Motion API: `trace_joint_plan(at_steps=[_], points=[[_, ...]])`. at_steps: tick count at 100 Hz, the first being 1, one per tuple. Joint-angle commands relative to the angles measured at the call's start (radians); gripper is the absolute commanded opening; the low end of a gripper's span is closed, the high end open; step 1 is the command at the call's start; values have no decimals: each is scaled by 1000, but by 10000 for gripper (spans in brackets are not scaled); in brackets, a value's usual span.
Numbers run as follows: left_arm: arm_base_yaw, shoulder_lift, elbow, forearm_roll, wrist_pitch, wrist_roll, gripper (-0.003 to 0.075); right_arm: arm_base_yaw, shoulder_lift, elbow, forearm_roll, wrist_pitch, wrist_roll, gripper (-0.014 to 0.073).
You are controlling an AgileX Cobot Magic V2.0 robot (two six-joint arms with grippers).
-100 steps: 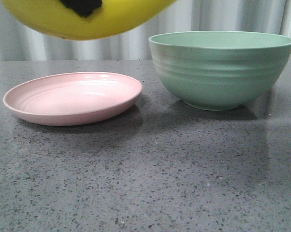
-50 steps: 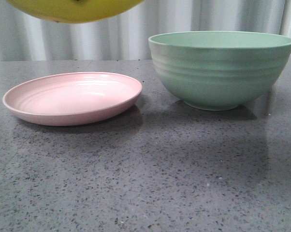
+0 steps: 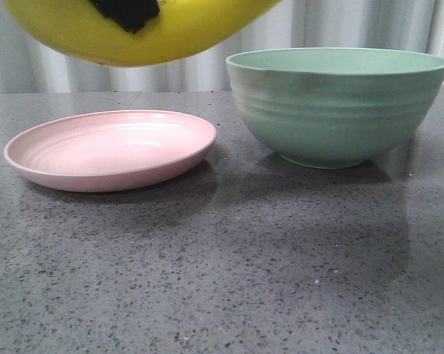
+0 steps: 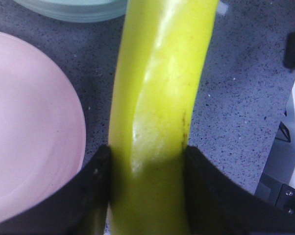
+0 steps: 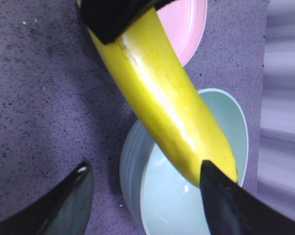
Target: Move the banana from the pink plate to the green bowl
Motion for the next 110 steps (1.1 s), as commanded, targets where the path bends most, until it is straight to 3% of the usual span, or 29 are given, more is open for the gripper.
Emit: trace_joint_plan(at_steps=[1,23,74,110], points=[[-7,-30,-31,-51,30,-9,-19,5,-22,-33,-57,-9,14,411],[-7,-30,-31,-118,30,-9,-19,5,-22,-33,-74,-91,8,411],[-60,-30,-31,-94,30,-9,-19,5,-20,-33,-48,4,8,410],[-59,-32,-31,-96,30,-9,-19,5,-18,-29,-51,-30,-9,410]])
